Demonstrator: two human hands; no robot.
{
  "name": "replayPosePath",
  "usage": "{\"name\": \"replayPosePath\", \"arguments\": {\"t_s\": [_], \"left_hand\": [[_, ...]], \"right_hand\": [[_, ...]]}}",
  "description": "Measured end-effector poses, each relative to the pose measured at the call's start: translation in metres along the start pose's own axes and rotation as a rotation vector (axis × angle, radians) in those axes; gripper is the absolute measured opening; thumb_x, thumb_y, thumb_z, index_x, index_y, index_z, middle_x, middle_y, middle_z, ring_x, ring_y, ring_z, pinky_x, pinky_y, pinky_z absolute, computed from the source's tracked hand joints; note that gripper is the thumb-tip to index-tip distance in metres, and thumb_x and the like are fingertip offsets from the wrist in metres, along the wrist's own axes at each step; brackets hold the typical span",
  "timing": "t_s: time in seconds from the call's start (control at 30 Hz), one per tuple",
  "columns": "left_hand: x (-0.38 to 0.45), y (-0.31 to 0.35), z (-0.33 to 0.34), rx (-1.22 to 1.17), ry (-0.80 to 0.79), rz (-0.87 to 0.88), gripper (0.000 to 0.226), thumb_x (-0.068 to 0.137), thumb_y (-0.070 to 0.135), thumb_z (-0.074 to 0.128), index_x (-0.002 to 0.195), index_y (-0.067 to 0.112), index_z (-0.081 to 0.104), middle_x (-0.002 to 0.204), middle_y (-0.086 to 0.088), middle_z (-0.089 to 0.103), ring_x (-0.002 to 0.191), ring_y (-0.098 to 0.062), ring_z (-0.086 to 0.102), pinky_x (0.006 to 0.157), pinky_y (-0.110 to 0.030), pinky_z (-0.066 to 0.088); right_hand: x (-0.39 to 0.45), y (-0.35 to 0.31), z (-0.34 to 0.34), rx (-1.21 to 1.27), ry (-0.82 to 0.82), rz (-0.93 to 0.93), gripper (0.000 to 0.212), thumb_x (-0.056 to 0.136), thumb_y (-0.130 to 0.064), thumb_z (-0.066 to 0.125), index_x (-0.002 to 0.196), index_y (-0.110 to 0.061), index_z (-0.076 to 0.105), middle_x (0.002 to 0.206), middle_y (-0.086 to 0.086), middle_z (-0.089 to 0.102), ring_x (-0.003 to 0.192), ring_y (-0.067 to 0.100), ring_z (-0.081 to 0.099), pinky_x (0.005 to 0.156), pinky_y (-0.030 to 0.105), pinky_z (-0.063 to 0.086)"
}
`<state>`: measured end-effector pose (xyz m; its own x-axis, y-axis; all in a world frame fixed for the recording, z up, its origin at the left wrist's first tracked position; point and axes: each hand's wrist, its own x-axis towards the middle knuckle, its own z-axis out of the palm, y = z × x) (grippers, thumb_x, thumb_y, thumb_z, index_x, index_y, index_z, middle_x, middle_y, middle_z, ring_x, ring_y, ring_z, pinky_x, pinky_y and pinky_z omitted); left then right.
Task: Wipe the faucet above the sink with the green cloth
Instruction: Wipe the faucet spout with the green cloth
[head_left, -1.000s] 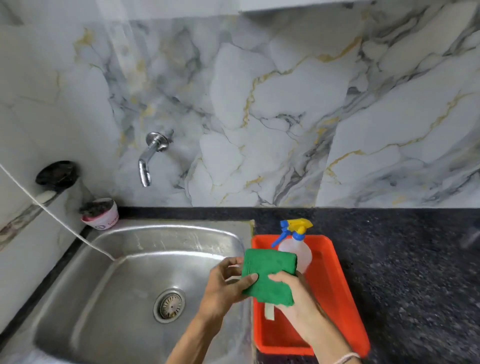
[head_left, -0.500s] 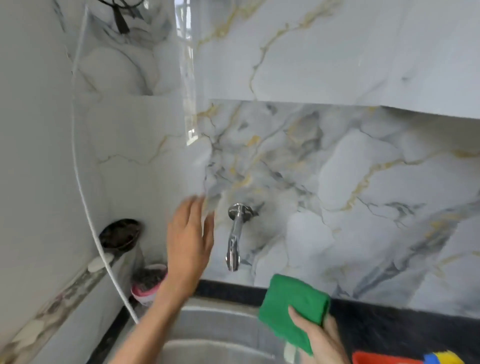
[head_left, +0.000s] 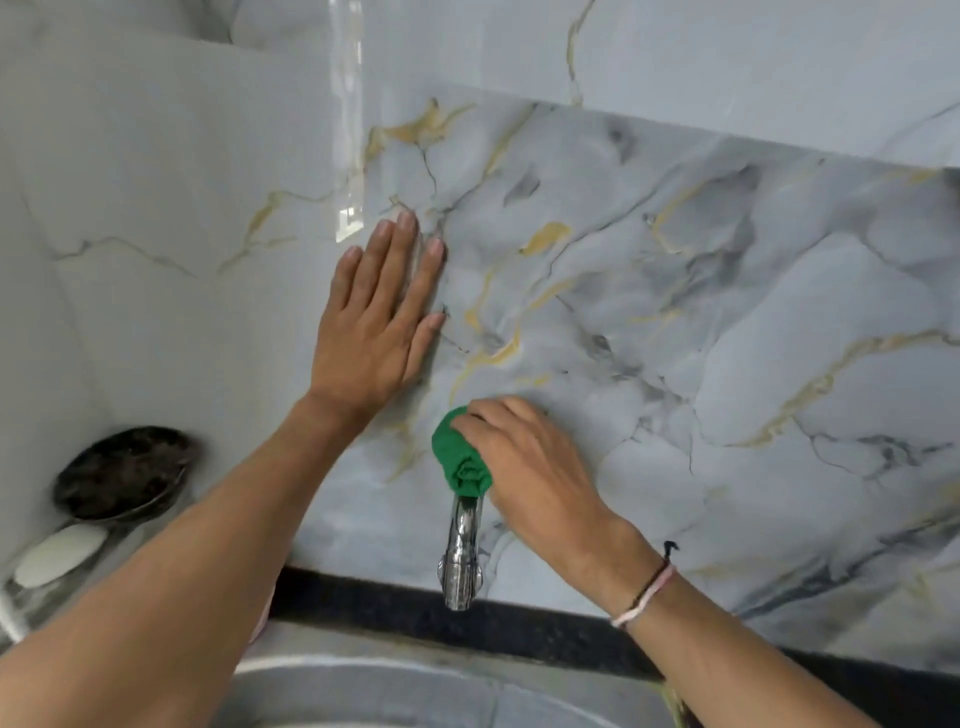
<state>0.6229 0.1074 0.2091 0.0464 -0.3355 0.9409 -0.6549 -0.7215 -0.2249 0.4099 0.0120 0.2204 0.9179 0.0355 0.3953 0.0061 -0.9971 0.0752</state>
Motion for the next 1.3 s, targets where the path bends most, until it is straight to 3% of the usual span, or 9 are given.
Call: {"name": "replayPosePath", "arguments": {"t_s": [0.13,0.3,0.47,0.53,0.63,0.7,0.8,0.97,1.3], "left_hand": [[0.001,-0.002,-0.001,-0.007,0.015,-0.008,0.064,0.107,0.037,0.034,0.164,0.015,0.017,0.17,-0.014,0.009,0.16,-0.028,0.01,0.13,-0.047,0.019],[0.005,0.0,-0.002,-0.004,0.032,-0.002,0.063,0.108,0.038,0.029,0.164,0.016,0.014,0.17,-0.014,0.007,0.16,-0.028,0.01,0.133,-0.042,0.009],[0.005,0.0,-0.001,0.008,0.059,-0.002,0.062,0.107,0.038,0.027,0.164,0.015,0.017,0.17,-0.013,0.009,0.16,-0.028,0.009,0.133,-0.042,0.01],[0.006,0.001,0.0,-0.003,0.08,0.004,0.062,0.107,0.038,0.028,0.163,0.015,0.019,0.169,-0.015,0.014,0.159,-0.028,0.014,0.132,-0.044,0.015],[0.006,0.002,0.004,-0.006,0.131,0.003,0.061,0.105,0.036,0.03,0.162,0.014,0.024,0.167,-0.015,0.022,0.157,-0.029,0.021,0.132,-0.042,0.014],[0.005,0.002,0.006,-0.002,0.156,0.01,0.062,0.104,0.035,0.032,0.162,0.014,0.026,0.167,-0.015,0.023,0.157,-0.03,0.022,0.133,-0.041,0.011],[0.003,0.002,0.009,-0.003,0.173,0.025,0.062,0.103,0.034,0.032,0.161,0.013,0.027,0.166,-0.016,0.025,0.157,-0.03,0.022,0.133,-0.042,0.013],[0.001,-0.003,0.011,0.02,0.181,0.036,0.063,0.103,0.034,0.032,0.161,0.011,0.027,0.167,-0.017,0.022,0.159,-0.03,0.018,0.132,-0.043,0.015],[0.002,-0.003,0.009,-0.014,0.176,0.041,0.063,0.103,0.035,0.031,0.162,0.013,0.026,0.166,-0.017,0.023,0.156,-0.033,0.027,0.128,-0.046,0.023]], "right_hand": [[-0.007,-0.004,0.0,0.079,0.014,0.147,0.069,0.078,0.009,0.062,0.141,-0.015,0.049,0.142,0.0,0.053,0.128,0.023,0.048,0.105,0.039,0.05],[-0.009,-0.006,0.001,0.201,0.027,0.333,0.064,0.079,0.008,0.065,0.137,-0.014,0.052,0.131,0.001,0.061,0.116,0.024,0.057,0.095,0.038,0.056],[-0.006,0.016,0.0,0.475,-0.073,0.519,0.037,0.076,0.013,0.045,0.098,-0.008,0.066,0.071,-0.001,0.058,0.072,0.022,0.057,0.053,0.03,0.044],[-0.019,0.035,0.007,0.765,-0.157,0.689,0.025,0.081,0.01,0.049,0.096,-0.004,0.064,0.078,0.002,0.065,0.075,0.022,0.063,0.06,0.03,0.049],[-0.055,0.046,0.035,1.645,-0.144,1.07,0.033,0.081,-0.001,0.063,0.114,-0.006,0.064,0.1,0.015,0.079,0.089,0.029,0.076,0.068,0.035,0.063],[-0.068,0.033,0.066,2.09,-0.111,1.156,0.037,0.072,-0.009,0.066,0.108,-0.002,0.068,0.094,0.022,0.078,0.08,0.035,0.076,0.072,0.043,0.062],[-0.058,-0.001,0.101,2.38,-0.183,1.13,0.047,0.068,-0.019,0.065,0.11,0.0,0.072,0.106,0.028,0.072,0.093,0.04,0.071,0.091,0.051,0.053],[-0.013,-0.027,0.103,2.485,-0.14,1.008,0.042,0.069,-0.027,0.066,0.097,0.002,0.077,0.091,0.024,0.077,0.077,0.037,0.076,0.065,0.041,0.063],[-0.022,-0.018,0.092,2.399,0.162,1.128,0.034,0.076,-0.025,0.059,0.089,-0.003,0.081,0.096,0.024,0.078,0.084,0.04,0.076,0.076,0.051,0.063]]}}
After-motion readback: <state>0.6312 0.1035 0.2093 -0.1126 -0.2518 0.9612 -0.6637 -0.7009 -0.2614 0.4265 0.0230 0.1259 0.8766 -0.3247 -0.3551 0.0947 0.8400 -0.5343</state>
